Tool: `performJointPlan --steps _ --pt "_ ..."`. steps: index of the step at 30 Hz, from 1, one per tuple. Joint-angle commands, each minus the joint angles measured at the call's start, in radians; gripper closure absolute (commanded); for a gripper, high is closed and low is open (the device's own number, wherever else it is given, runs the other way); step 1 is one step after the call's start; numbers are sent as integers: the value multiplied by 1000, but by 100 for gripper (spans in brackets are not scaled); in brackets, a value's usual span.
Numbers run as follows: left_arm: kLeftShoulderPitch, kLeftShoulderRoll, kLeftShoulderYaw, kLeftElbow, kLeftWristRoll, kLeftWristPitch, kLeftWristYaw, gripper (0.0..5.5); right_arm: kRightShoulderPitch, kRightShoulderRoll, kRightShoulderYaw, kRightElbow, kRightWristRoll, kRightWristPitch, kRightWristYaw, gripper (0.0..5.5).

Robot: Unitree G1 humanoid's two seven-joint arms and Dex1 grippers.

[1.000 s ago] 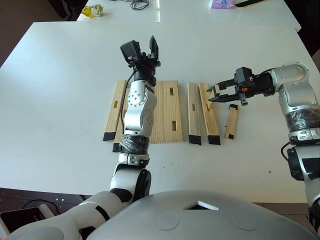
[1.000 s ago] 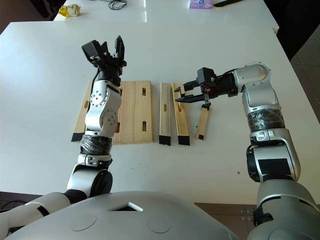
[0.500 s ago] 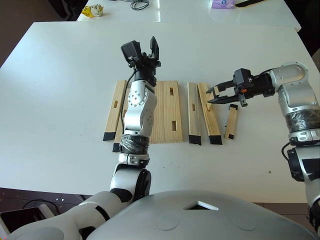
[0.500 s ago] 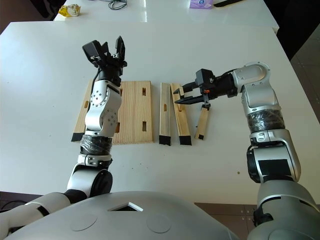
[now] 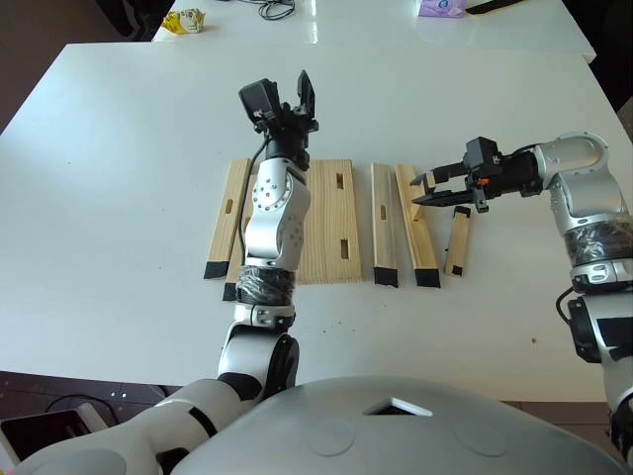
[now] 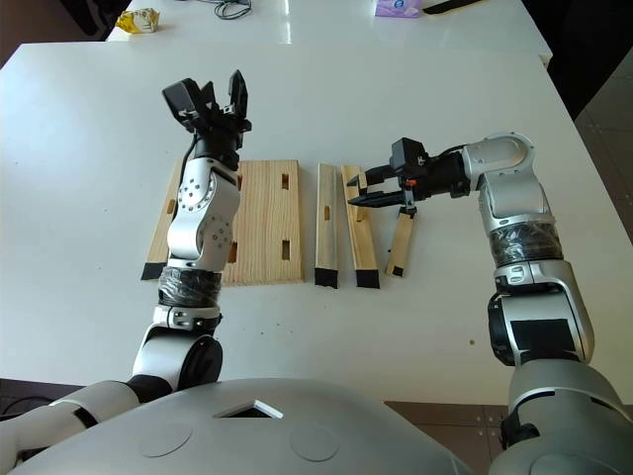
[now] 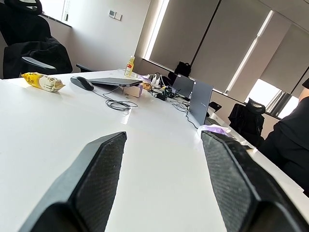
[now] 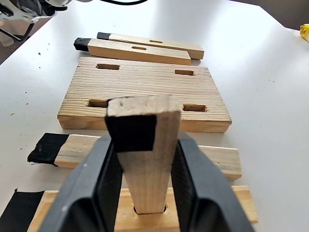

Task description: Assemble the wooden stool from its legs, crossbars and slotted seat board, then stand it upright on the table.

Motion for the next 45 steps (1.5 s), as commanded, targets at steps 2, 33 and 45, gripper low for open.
performJointPlan --steps 2,33,45 --pt "61 -36 -13 -29 -16 38 -15 262 20 0 -12 11 -4 12 -18 418" --pt "80 -11 -36 -98 -49 125 -63 262 72 41 40 97 -47 -14 -89 381" --pt "75 -21 -14 -62 -47 55 -52 262 21 19 -30 40 -6 102 -65 223"
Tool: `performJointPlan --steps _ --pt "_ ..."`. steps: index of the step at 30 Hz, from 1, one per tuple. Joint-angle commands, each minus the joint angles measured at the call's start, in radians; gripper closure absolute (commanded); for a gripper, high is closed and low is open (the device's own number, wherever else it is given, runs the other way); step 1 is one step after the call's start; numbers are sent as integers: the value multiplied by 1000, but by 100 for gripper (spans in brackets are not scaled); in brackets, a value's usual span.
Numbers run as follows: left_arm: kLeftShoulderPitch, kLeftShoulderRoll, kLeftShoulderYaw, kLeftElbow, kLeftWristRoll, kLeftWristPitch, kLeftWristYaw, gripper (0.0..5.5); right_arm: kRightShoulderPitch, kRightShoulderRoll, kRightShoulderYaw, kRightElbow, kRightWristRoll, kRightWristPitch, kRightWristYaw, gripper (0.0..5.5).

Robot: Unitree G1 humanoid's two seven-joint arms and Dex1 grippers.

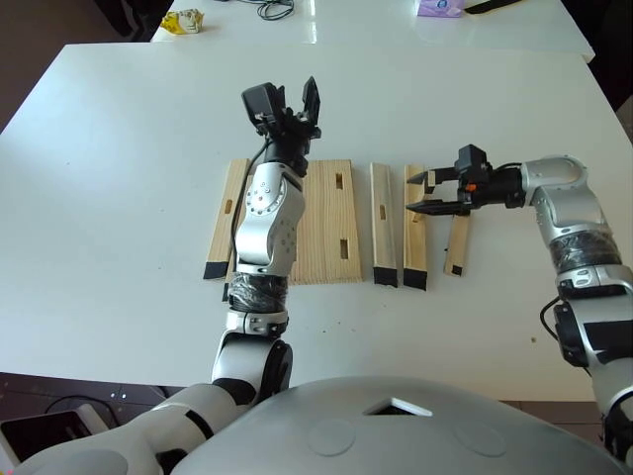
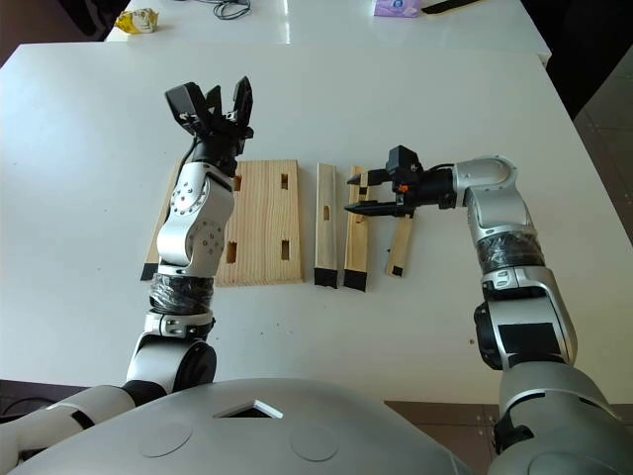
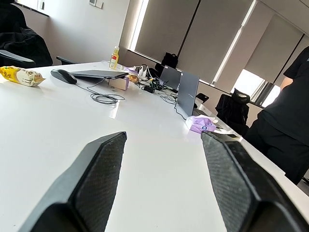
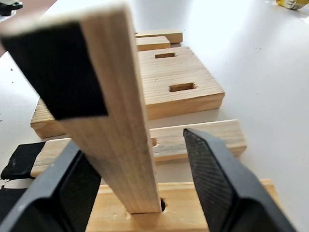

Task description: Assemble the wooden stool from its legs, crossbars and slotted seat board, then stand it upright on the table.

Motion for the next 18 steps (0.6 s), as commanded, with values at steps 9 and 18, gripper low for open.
performJointPlan --steps 9,18 --pt "46 -44 7 8 -3 -26 5 262 92 -114 -95 -411 157 250 24 223" --pt "47 -34 32 10 -20 -14 -3 262 39 -8 -220 -640 402 527 -229 223"
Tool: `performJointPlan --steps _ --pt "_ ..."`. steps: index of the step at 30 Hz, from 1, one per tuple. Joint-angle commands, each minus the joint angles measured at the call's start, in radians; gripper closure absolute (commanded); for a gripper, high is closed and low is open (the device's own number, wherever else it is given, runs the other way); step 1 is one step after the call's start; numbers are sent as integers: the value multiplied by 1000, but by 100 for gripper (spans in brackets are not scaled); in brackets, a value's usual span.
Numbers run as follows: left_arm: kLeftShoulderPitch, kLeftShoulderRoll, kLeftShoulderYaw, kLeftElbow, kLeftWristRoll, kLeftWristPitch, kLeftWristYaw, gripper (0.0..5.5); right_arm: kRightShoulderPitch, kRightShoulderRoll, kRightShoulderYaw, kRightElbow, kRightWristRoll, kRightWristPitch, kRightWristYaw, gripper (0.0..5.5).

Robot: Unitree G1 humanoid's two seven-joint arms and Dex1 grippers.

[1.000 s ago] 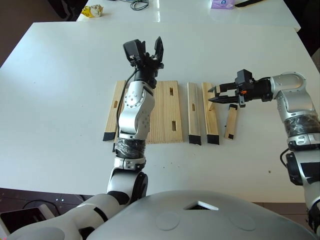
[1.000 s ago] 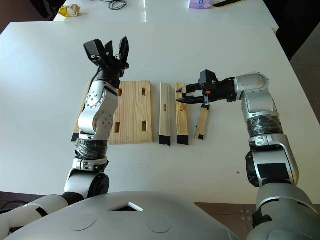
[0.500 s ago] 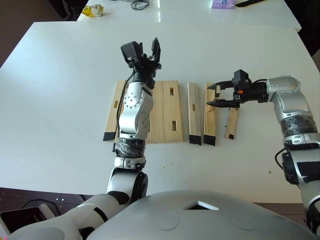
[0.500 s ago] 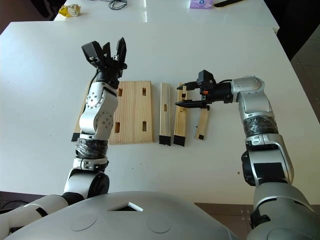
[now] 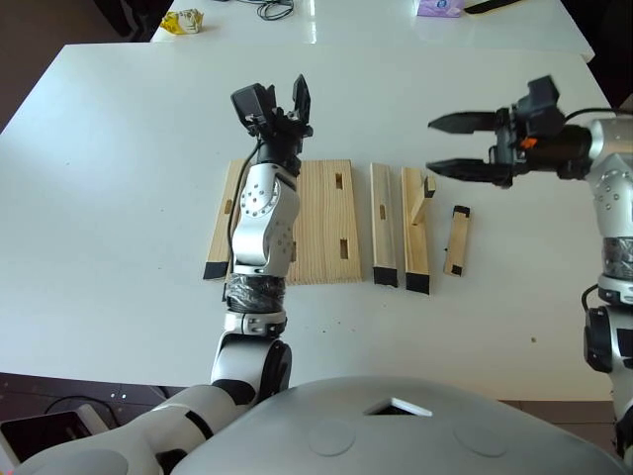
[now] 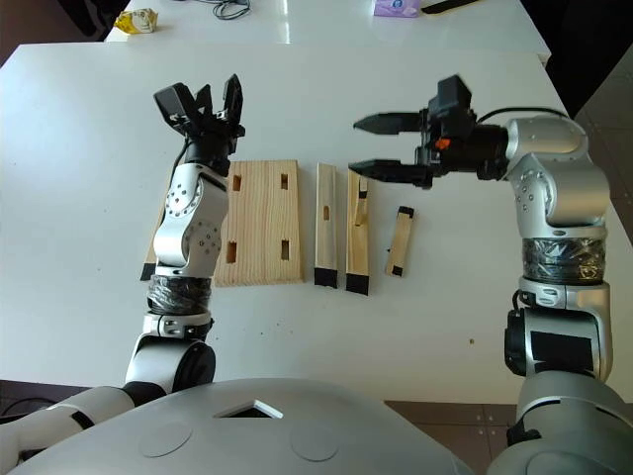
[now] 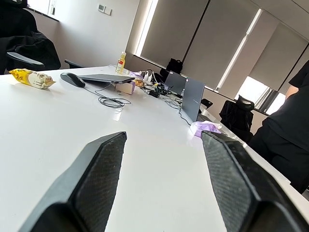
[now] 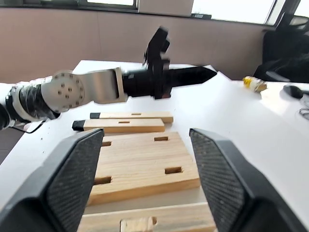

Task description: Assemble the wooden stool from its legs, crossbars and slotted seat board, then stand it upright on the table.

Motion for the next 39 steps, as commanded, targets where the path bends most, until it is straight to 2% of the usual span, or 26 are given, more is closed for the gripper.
performJointPlan --steps 1,3,6,12,17,22,26,30,35,39 --pt "36 -36 3 11 -7 8 -3 262 9 106 1 -78 52 66 -157 223" --pt "30 -35 5 19 -10 11 -5 262 51 145 63 -77 -27 -8 -203 223" --pt "20 -33 5 30 -11 14 -9 262 88 179 95 -83 -48 -21 -244 223" --pt "11 -29 4 43 -14 15 -21 262 54 154 51 -123 23 22 -237 223" --pt "15 -33 11 36 -19 15 -14 262 3 187 -13 -148 139 72 -272 223" --pt "12 -32 9 38 -21 23 -21 262 109 152 155 -48 -98 -80 -263 223" --pt "10 -31 8 40 -18 25 -21 262 150 157 215 40 -199 -177 -259 223" --pt "9 -31 8 40 -22 31 -24 262 132 179 178 -9 -110 -134 -260 223" --pt "12 -36 11 35 -22 27 -18 262 60 204 60 -97 69 3 -325 223" --pt "28 -41 11 18 -19 17 -11 262 59 137 -2 -274 218 152 -344 223"
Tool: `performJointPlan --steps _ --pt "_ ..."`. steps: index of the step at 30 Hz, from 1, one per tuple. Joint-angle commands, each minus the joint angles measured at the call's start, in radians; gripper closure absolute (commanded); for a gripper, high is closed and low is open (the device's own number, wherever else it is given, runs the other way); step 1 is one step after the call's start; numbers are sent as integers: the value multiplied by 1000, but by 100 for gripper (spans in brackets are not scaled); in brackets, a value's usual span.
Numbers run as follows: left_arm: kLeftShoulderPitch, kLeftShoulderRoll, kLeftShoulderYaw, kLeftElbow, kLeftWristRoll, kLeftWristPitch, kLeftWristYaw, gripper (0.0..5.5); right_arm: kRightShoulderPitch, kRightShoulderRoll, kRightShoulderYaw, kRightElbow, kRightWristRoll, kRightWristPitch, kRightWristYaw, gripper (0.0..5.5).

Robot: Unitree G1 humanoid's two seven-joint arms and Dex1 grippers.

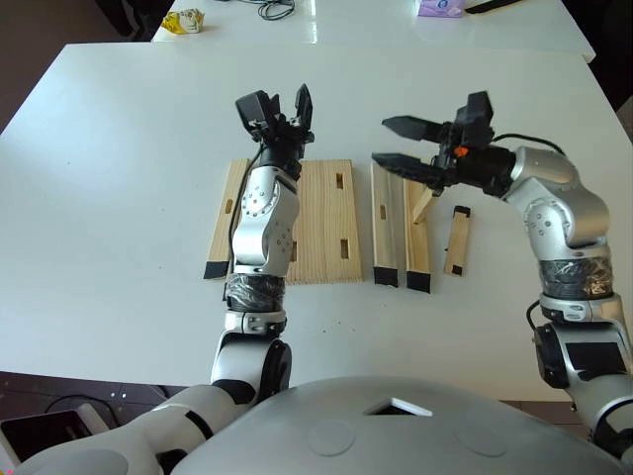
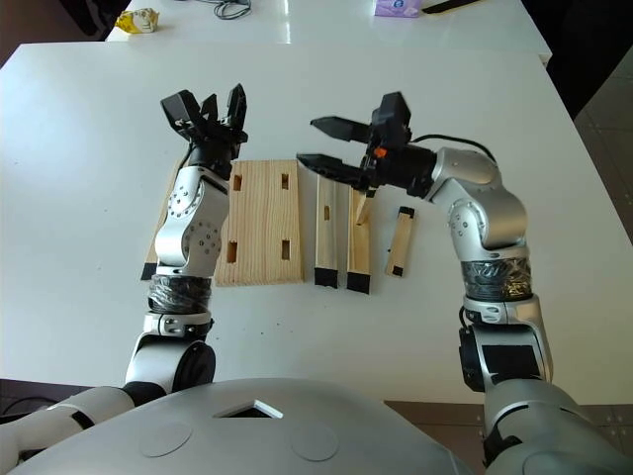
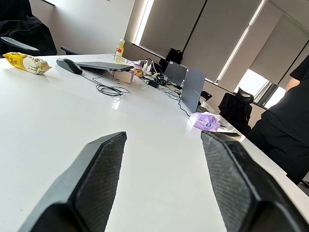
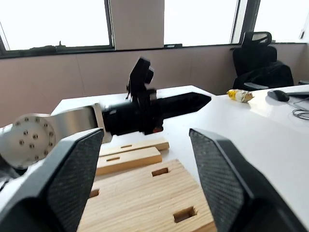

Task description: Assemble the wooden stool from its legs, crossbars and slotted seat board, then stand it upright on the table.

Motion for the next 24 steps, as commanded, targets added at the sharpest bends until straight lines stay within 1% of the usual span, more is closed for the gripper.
performJointPlan --steps 1,3,5,8,10,12,15,18,24 --pt "39 -42 3 -28 -5 -4 12 262 1 -91 -54 -196 166 161 18 223" --pt "56 -51 14 -48 -24 -3 16 262 81 -178 -75 -317 303 277 76 223" --pt "74 -60 26 -70 -44 -2 21 262 182 -275 -77 -408 356 337 150 223" --pt "112 -80 43 -115 -72 -14 41 262 299 -391 -14 -416 215 282 229 223" --pt "143 -92 46 -151 -81 -22 59 262 323 -433 66 -368 70 216 223 223" --pt "163 -98 42 -174 -85 -28 78 262 337 -431 167 -316 -103 150 148 223" --pt "167 -98 33 -182 -83 -23 94 262 370 -374 234 -318 -225 116 23 223" --pt "180 -95 25 -199 -83 -9 107 262 391 -343 273 -336 -288 38 -1 223" --pt "176 -76 18 -212 -108 27 91 262 402 -345 345 -313 -433 -123 2 223"
